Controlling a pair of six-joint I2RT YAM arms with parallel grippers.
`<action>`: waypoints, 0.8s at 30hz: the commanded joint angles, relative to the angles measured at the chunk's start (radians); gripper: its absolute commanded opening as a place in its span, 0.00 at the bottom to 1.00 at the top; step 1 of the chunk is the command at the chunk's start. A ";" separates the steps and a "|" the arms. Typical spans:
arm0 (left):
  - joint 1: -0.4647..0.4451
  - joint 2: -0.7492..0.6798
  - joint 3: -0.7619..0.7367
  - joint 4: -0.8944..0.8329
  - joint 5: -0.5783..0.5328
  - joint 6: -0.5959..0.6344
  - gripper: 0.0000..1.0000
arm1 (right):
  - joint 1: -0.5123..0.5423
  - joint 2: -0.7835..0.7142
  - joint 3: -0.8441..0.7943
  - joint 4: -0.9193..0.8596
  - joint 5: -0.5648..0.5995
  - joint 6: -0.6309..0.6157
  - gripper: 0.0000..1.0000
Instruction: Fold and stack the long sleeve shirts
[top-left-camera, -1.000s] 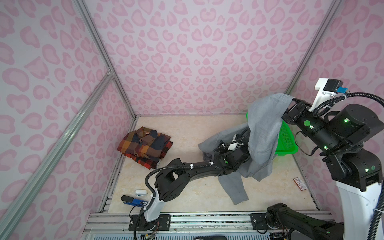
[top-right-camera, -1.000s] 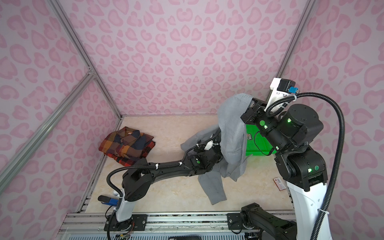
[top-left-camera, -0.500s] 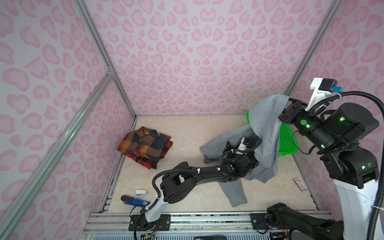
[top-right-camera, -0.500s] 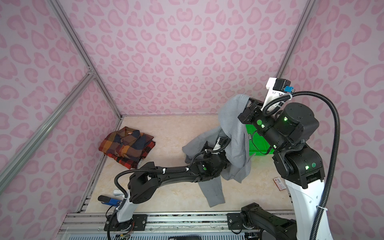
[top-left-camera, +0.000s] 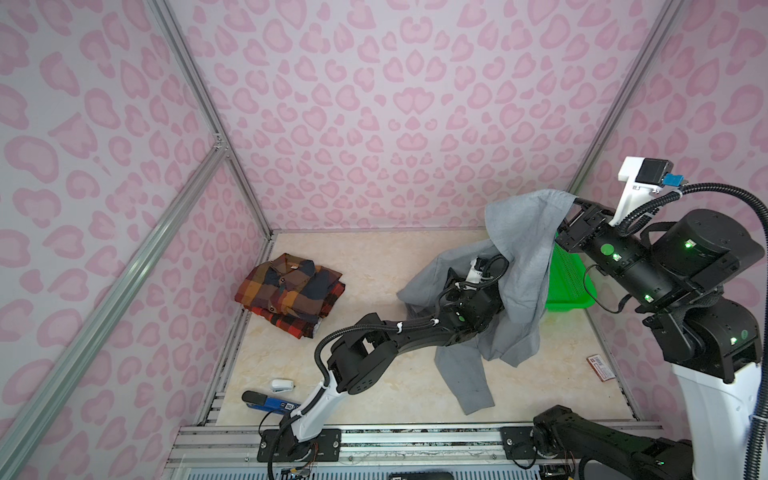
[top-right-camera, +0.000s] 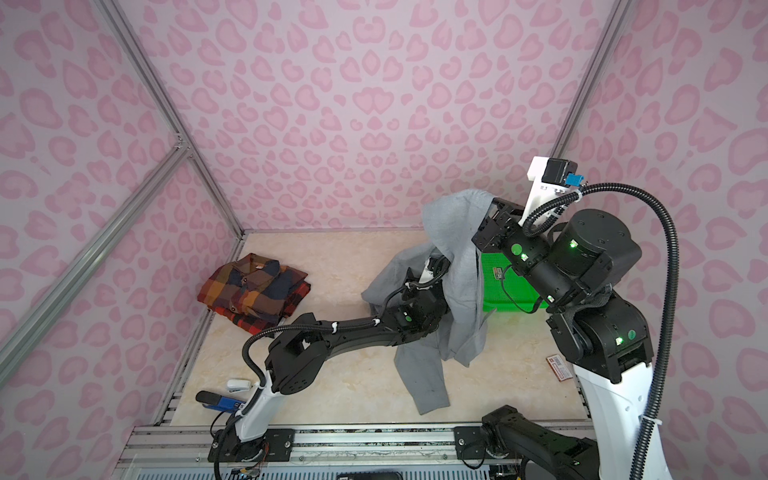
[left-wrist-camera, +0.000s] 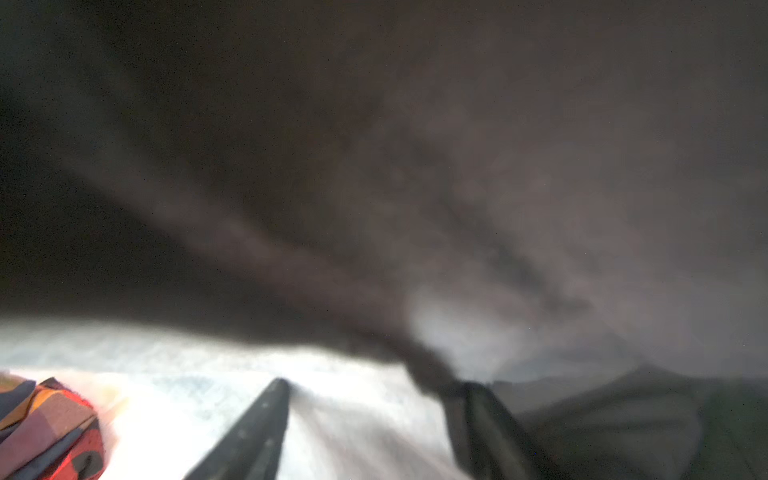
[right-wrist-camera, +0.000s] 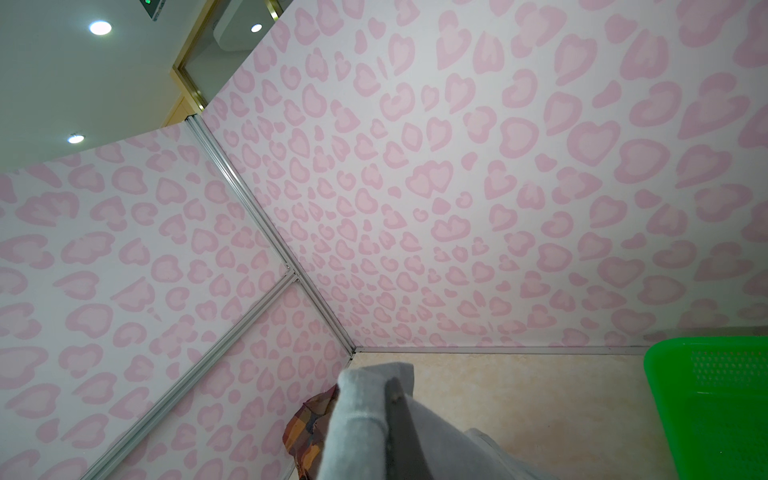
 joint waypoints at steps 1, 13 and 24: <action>0.019 0.010 0.020 0.029 -0.013 0.019 0.46 | 0.013 -0.002 0.005 0.051 -0.006 -0.015 0.00; 0.067 -0.288 -0.242 0.008 0.121 -0.077 0.04 | 0.003 -0.009 -0.026 0.020 0.107 -0.076 0.00; 0.042 -0.871 -0.639 -0.389 0.540 -0.254 0.04 | -0.109 0.030 0.020 0.019 0.061 -0.054 0.00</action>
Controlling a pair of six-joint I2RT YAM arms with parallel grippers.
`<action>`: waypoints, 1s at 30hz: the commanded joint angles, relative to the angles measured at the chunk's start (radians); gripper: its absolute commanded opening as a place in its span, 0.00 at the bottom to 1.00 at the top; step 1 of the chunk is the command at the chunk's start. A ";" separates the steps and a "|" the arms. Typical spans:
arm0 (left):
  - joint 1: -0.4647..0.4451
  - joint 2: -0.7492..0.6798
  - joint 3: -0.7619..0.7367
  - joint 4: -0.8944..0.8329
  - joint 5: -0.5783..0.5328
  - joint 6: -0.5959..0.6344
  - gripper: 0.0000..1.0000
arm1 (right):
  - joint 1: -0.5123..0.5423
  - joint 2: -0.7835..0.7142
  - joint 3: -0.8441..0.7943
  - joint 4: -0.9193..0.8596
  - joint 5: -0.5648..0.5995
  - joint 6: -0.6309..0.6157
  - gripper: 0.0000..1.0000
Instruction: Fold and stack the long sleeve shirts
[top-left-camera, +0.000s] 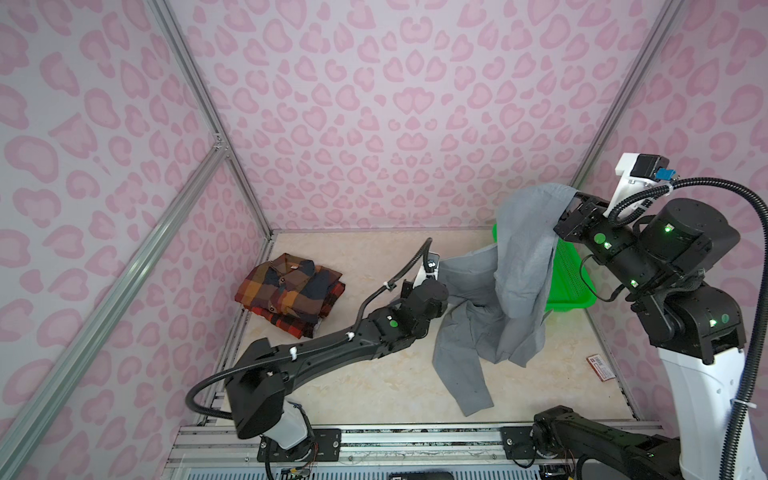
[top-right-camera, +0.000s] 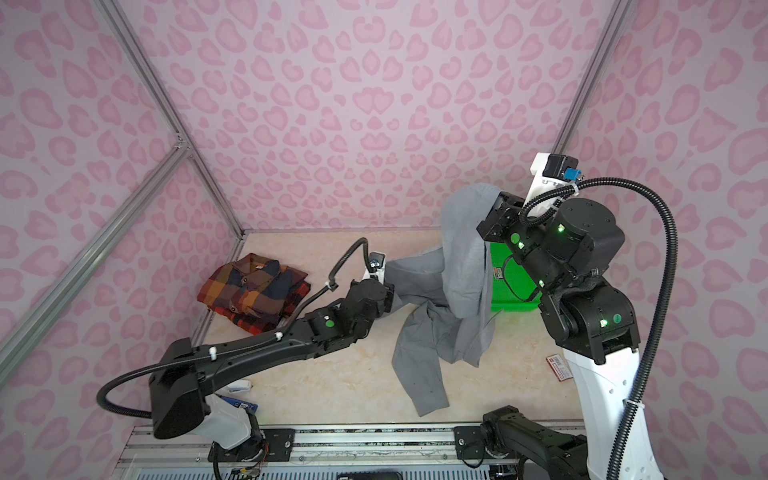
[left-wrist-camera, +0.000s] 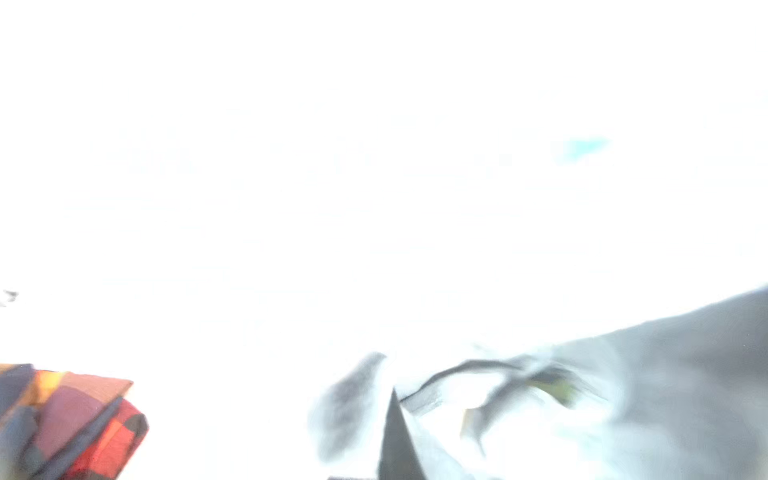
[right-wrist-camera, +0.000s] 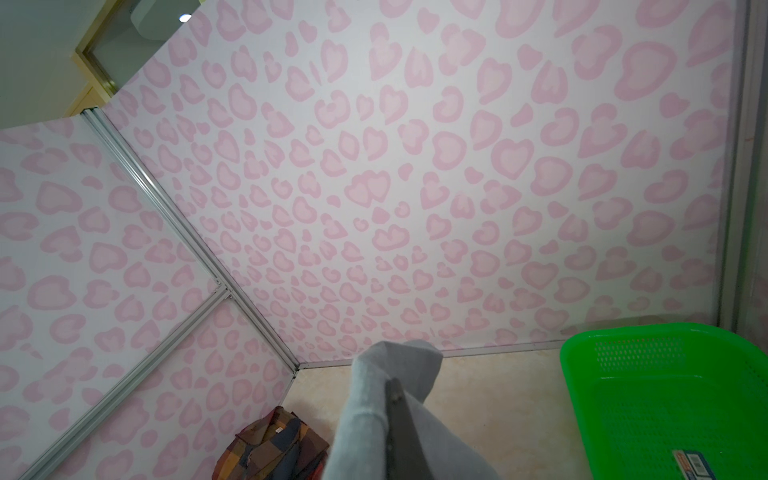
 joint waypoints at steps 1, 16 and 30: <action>-0.008 -0.161 -0.051 -0.241 0.166 -0.077 0.04 | -0.004 -0.018 0.018 0.021 0.002 -0.006 0.00; -0.095 -0.565 0.439 -0.838 0.188 -0.107 0.02 | 0.083 -0.054 0.402 -0.145 -0.033 -0.068 0.00; -0.100 -0.388 0.861 -1.085 0.016 0.020 0.04 | 0.196 0.142 0.593 -0.286 0.345 -0.214 0.00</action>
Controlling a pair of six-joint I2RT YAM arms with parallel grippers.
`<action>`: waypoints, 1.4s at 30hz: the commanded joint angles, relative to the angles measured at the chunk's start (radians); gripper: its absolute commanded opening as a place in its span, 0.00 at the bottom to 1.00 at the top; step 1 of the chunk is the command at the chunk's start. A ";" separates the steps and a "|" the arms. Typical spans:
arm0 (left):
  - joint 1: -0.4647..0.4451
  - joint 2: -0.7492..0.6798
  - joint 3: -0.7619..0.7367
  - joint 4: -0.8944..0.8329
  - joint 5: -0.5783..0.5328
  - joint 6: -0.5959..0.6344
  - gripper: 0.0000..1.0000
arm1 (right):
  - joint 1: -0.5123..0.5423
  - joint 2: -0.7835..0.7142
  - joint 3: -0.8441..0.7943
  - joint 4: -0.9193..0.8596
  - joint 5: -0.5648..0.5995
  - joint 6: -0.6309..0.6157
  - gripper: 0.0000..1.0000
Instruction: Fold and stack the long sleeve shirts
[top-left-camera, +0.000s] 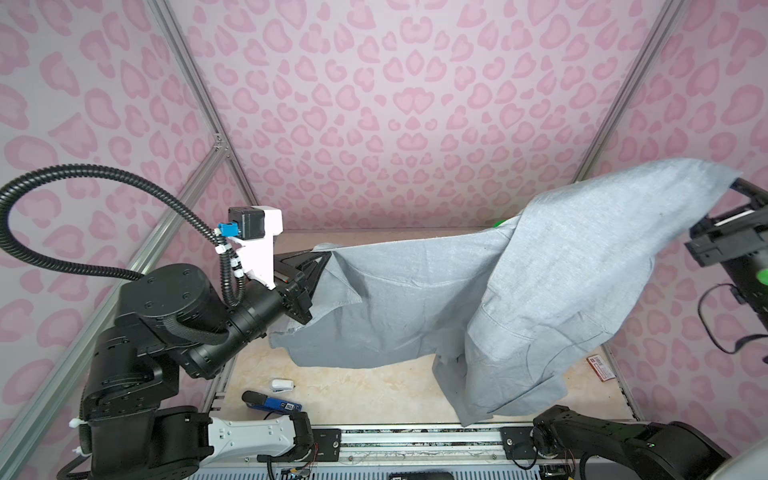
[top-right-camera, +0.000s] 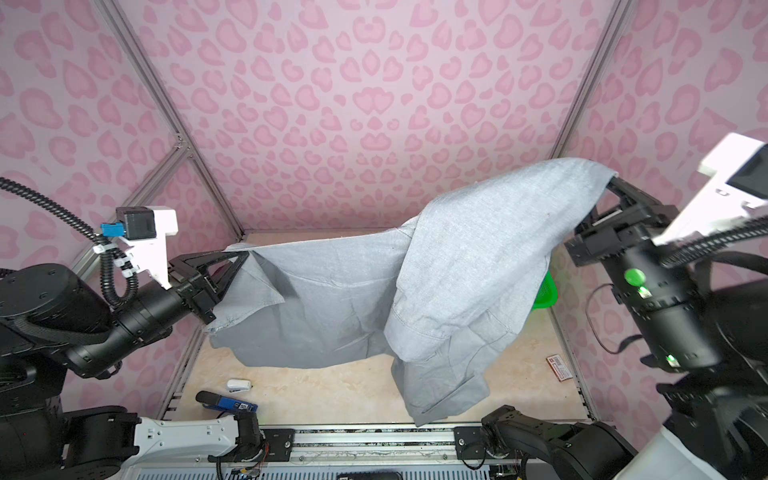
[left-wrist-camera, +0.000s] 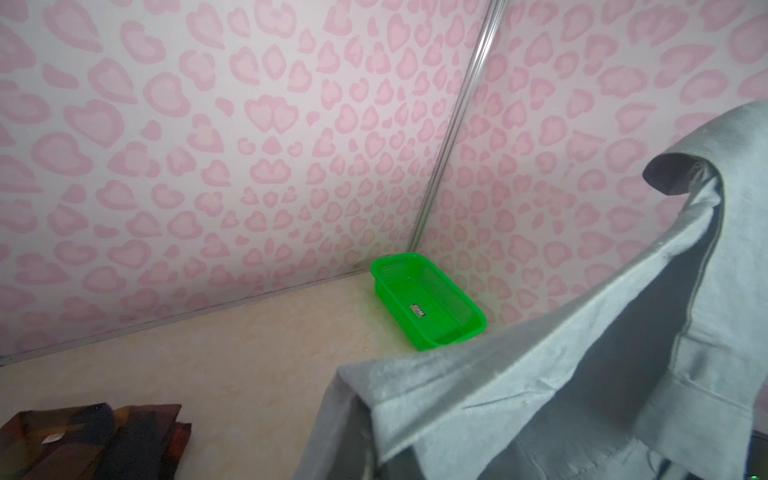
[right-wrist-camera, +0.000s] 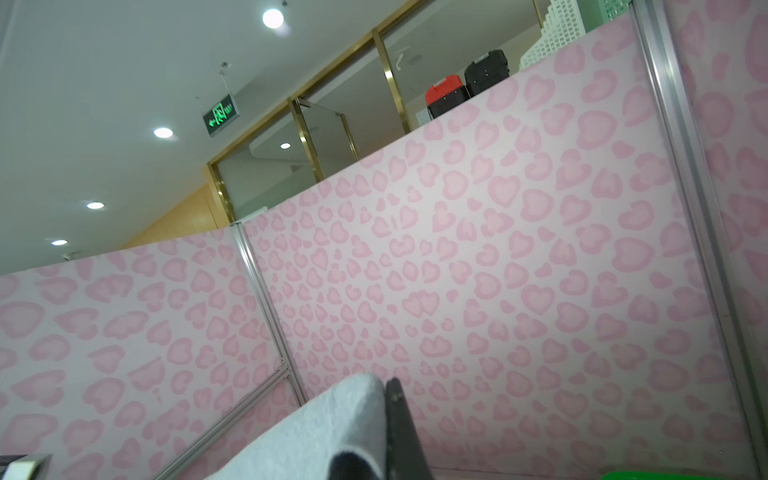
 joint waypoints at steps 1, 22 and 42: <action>0.062 0.020 -0.062 -0.045 -0.054 0.058 0.04 | 0.025 0.057 -0.046 -0.028 0.189 -0.098 0.00; 0.767 0.413 -0.574 0.400 0.627 0.060 0.04 | -0.351 0.268 -0.728 0.332 -0.071 0.086 0.00; 0.895 1.178 0.144 0.223 0.650 0.065 0.24 | -0.296 0.896 -0.398 0.329 0.074 0.047 0.00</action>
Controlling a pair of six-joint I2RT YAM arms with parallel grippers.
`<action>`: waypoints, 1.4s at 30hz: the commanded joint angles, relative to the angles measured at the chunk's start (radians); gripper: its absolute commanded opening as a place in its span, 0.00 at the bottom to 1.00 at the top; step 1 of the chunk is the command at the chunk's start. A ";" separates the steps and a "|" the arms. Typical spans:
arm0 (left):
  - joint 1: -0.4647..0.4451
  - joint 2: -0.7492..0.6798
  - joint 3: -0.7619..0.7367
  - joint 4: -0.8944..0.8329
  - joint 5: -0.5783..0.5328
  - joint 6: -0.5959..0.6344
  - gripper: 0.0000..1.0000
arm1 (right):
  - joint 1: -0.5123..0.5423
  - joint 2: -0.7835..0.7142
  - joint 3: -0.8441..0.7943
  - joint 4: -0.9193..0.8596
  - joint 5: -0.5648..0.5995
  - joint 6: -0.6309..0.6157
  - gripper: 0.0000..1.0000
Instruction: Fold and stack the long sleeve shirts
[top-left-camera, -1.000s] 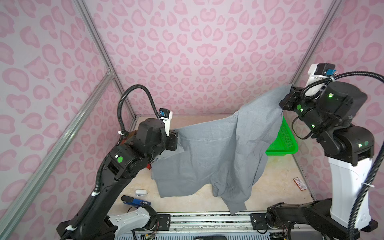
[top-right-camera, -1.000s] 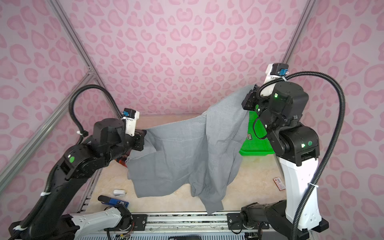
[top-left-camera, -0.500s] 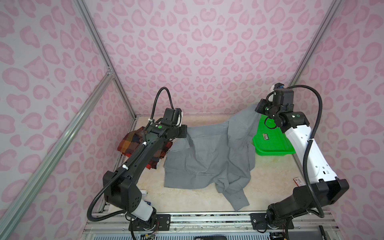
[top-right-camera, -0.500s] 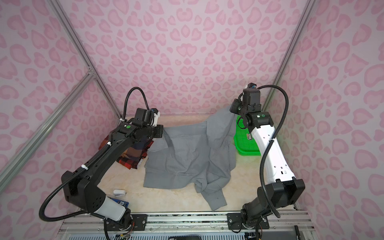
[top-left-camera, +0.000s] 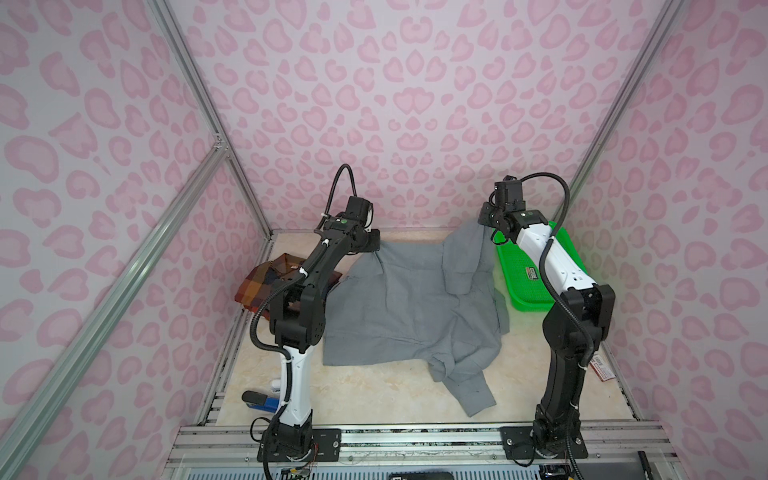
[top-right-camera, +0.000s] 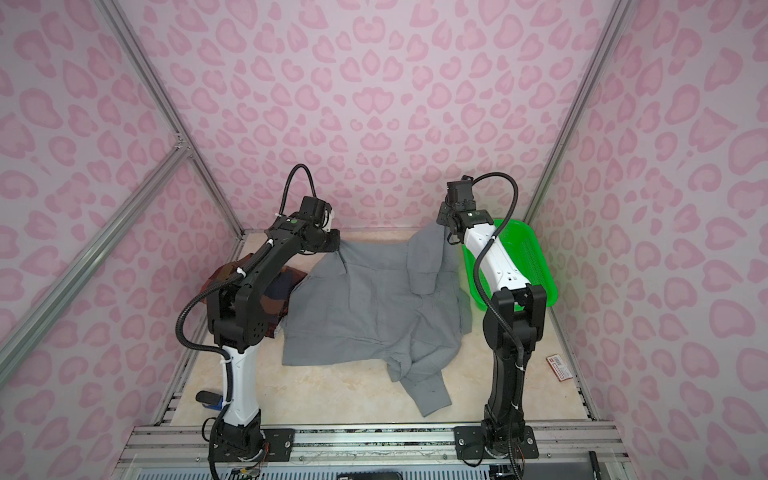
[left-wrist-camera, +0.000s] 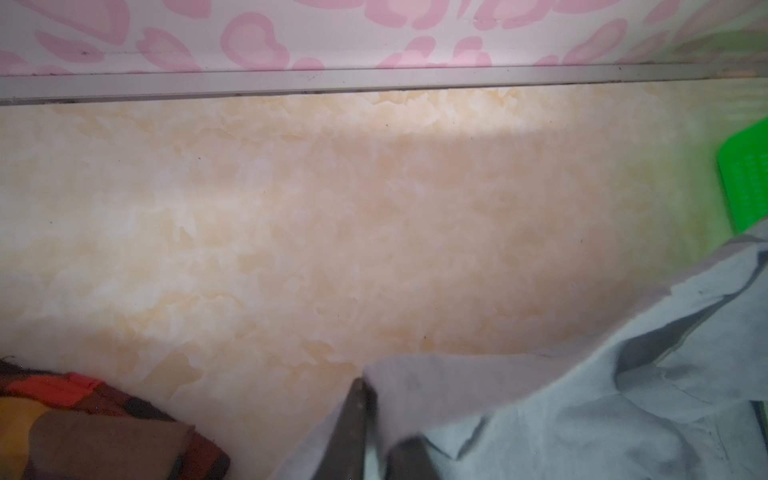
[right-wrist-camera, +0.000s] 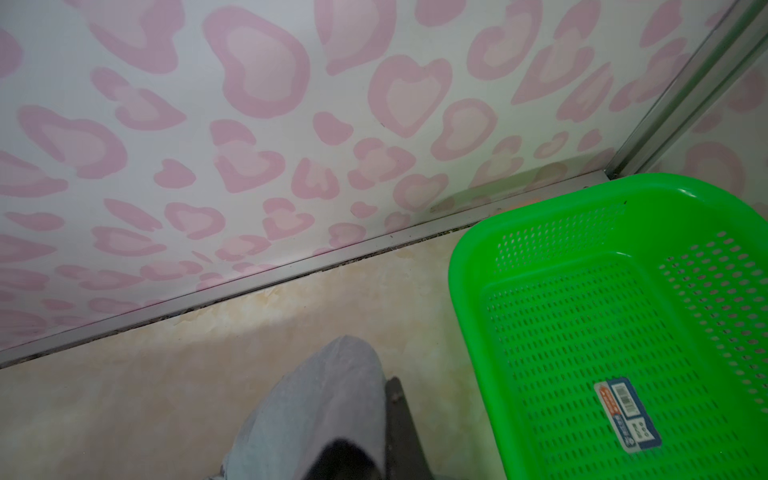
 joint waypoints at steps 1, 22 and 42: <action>0.025 0.080 0.138 -0.079 0.026 -0.006 0.29 | 0.001 0.076 0.093 -0.050 0.041 -0.014 0.04; -0.015 -0.471 -0.500 0.136 0.077 -0.271 0.62 | 0.230 -0.408 -0.493 0.094 -0.174 0.134 0.77; -0.175 -0.668 -1.140 0.259 -0.090 -0.476 0.60 | 0.447 -0.685 -1.379 0.172 -0.083 0.528 0.69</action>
